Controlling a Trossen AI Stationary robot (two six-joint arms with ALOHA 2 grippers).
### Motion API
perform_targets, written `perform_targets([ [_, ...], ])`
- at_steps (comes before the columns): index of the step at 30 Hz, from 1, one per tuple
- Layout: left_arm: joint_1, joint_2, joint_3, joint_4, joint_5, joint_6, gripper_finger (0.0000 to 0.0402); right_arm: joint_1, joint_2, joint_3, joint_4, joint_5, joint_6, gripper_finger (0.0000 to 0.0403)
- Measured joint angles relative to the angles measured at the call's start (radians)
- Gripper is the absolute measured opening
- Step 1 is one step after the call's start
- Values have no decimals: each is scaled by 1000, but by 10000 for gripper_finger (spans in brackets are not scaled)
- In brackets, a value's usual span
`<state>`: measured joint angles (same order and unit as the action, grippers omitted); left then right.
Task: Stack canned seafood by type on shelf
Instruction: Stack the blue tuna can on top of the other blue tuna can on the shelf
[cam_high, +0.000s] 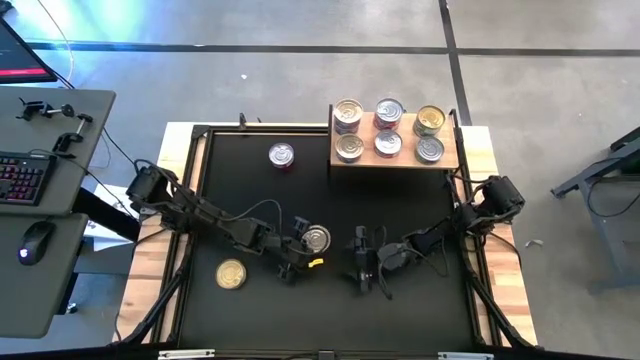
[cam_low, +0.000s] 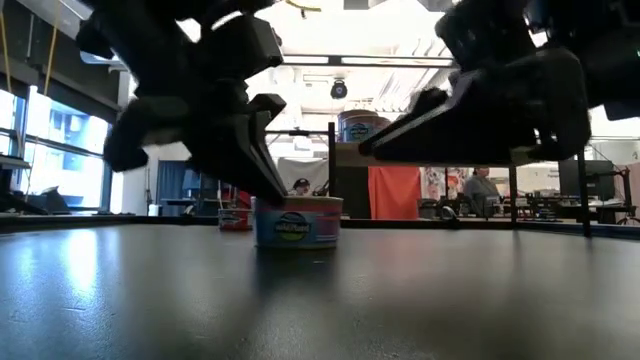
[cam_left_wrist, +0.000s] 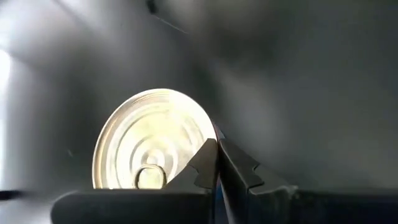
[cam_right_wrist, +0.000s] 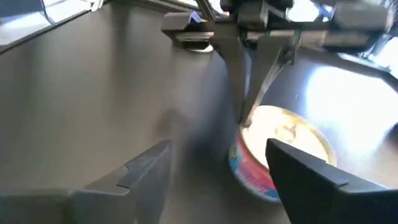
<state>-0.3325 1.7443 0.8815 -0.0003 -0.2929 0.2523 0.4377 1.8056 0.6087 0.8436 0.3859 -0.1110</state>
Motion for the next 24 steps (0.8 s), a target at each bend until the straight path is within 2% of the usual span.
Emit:
perform_targets([
  [6,-1,-62,-2,6,22,-70,1,0,-26,82,-175,107,-175,303],
  [11,-1,-98,-1,9,38,-115,0,0,-28,180,-401,248,-354,316],
  [15,-1,-107,1,17,37,-120,0,-8,-28,228,-524,251,-384,317],
  [20,-1,-107,1,15,33,-121,0,-4,-28,230,-532,251,-379,317],
  [24,-1,-107,1,23,30,-121,0,2,-28,229,-544,242,-315,317],
])
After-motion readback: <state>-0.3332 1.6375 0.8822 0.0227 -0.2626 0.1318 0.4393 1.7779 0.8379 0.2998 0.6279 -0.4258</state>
